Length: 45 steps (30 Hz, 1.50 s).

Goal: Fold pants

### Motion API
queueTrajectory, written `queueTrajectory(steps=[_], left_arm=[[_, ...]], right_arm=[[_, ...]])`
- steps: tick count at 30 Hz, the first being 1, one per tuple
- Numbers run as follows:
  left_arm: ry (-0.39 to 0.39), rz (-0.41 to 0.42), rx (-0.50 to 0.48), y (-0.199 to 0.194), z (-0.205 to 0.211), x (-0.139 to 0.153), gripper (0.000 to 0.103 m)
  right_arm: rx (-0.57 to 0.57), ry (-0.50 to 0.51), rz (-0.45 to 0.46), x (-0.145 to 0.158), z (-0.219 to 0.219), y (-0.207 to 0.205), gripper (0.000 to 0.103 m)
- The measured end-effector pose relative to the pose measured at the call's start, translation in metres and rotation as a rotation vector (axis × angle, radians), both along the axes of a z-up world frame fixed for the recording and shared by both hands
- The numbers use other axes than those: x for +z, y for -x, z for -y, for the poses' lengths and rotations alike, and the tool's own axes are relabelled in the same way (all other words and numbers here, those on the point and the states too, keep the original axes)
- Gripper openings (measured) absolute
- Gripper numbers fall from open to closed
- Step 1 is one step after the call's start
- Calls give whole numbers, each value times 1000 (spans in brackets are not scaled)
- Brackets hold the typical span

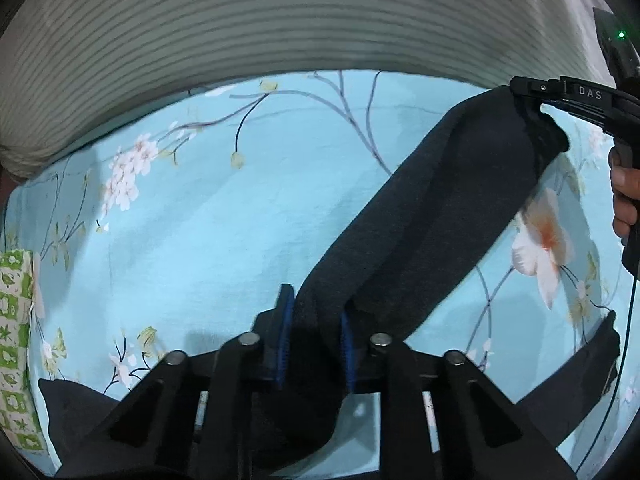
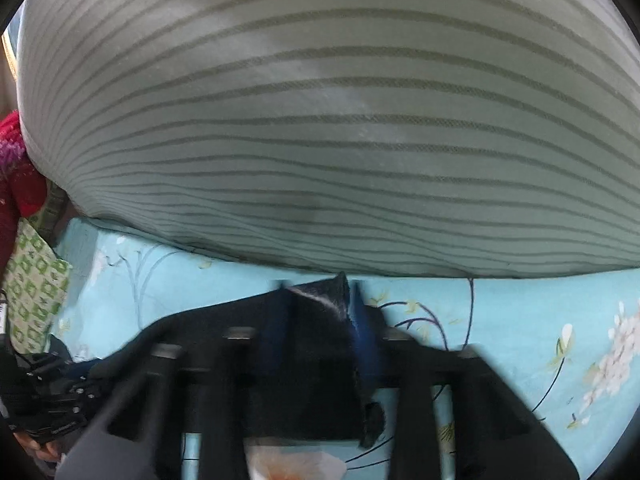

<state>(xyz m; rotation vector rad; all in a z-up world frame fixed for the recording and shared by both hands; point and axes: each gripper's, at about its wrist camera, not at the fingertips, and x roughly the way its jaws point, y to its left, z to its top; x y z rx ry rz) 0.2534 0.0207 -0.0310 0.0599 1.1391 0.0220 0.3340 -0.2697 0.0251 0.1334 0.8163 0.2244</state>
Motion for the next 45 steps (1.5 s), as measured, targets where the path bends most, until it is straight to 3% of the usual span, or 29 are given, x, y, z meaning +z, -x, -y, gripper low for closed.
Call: queueTrajectory(steps=[2, 8, 13, 24, 32, 37, 39, 42, 44, 45], left_arm=[[11, 21, -22, 7, 0, 7, 14], [75, 55, -95, 44, 2, 28, 11], [106, 63, -159, 99, 19, 44, 11], [100, 23, -259, 182, 59, 29, 11], [68, 14, -325, 212, 74, 12, 11], [16, -33, -360, 223, 88, -13, 16], [19, -46, -361, 228, 90, -17, 24], [76, -65, -341, 235, 85, -16, 32], [106, -72, -315, 241, 78, -12, 37], [112, -74, -303, 242, 75, -11, 39]], right_arm=[[14, -36, 35, 9, 2, 14, 9], [45, -130, 78, 33, 29, 77, 8], [24, -153, 77, 39, 50, 137, 7], [-10, -87, 37, 6, 54, 239, 7], [-58, -60, -15, -21, 72, 293, 7], [-93, -3, -66, -45, 74, 303, 7], [-111, -4, -85, -53, 76, 307, 7], [-153, 20, -117, -55, 73, 309, 12], [-183, 35, -120, -50, 73, 314, 22], [-202, 40, -120, -47, 74, 317, 33]])
